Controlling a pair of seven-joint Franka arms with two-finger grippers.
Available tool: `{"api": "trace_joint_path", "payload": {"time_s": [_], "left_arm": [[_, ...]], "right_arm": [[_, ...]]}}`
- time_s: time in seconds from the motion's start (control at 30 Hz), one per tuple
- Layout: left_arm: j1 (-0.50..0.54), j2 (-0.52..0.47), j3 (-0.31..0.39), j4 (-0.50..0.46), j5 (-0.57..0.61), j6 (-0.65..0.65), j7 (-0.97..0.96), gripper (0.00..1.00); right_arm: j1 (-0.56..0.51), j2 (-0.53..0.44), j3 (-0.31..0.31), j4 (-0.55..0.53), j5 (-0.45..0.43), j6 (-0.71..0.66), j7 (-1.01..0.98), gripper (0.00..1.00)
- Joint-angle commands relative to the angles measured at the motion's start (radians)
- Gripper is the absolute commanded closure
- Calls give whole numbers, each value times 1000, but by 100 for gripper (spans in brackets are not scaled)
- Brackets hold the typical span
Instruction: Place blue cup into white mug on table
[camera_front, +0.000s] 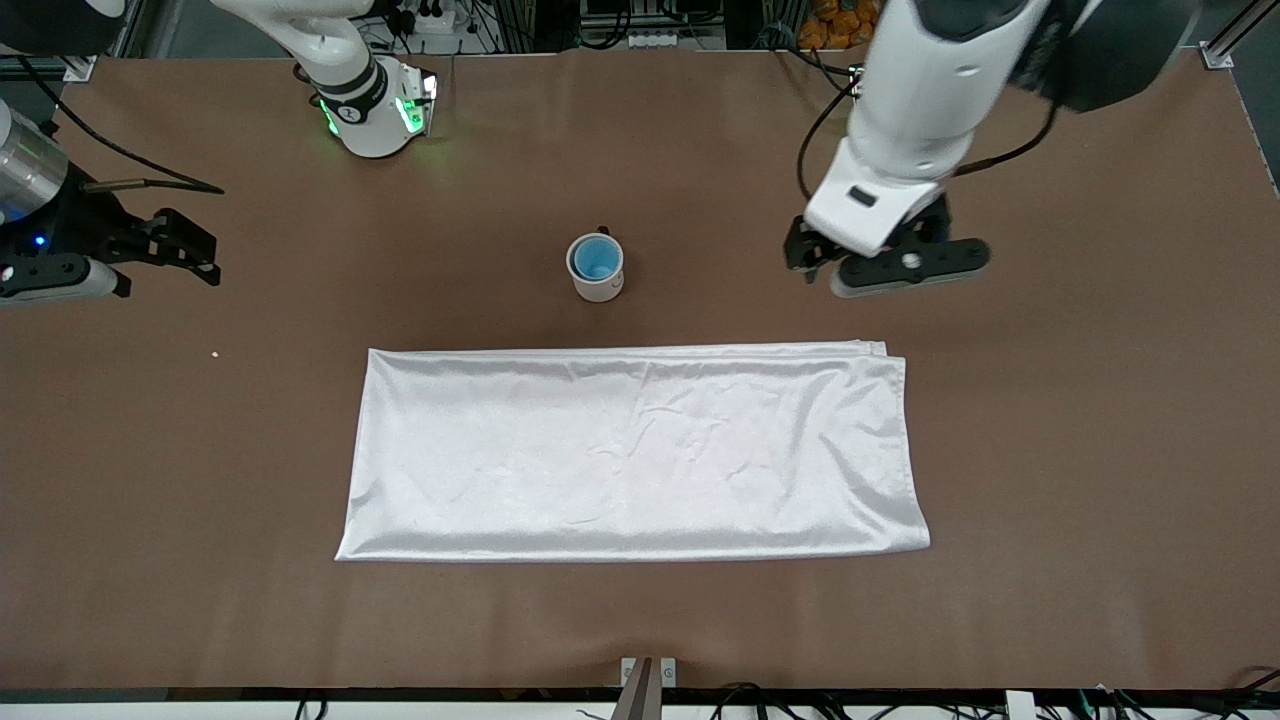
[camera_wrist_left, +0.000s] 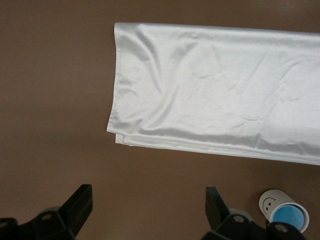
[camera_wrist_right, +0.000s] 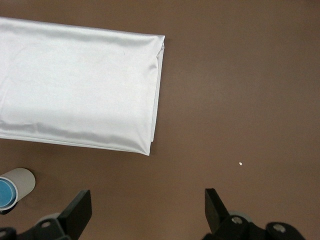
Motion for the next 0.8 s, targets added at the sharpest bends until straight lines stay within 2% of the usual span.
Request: {"api": "trace_joint_path", "payload": {"time_s": [0.0, 0.13, 0.27, 0.47, 0.77], "left_arm": [[76, -76, 6, -45, -32, -33, 136, 0], [131, -99, 4, -45, -32, -59, 211, 0], [181, -119, 4, -45, -32, -80, 305, 0], [258, -118, 4, -46, -32, -86, 414, 0], [287, -111, 4, -59, -32, -76, 454, 0]], "right_arm": [[-15, -9, 9, -3, 22, -12, 30, 0], [-15, -9, 9, -3, 27, -12, 35, 0], [-19, -9, 6, -3, 85, -14, 44, 0], [-24, -9, 8, -3, 83, -14, 46, 0], [-24, -9, 8, -5, 77, -14, 46, 0]]}}
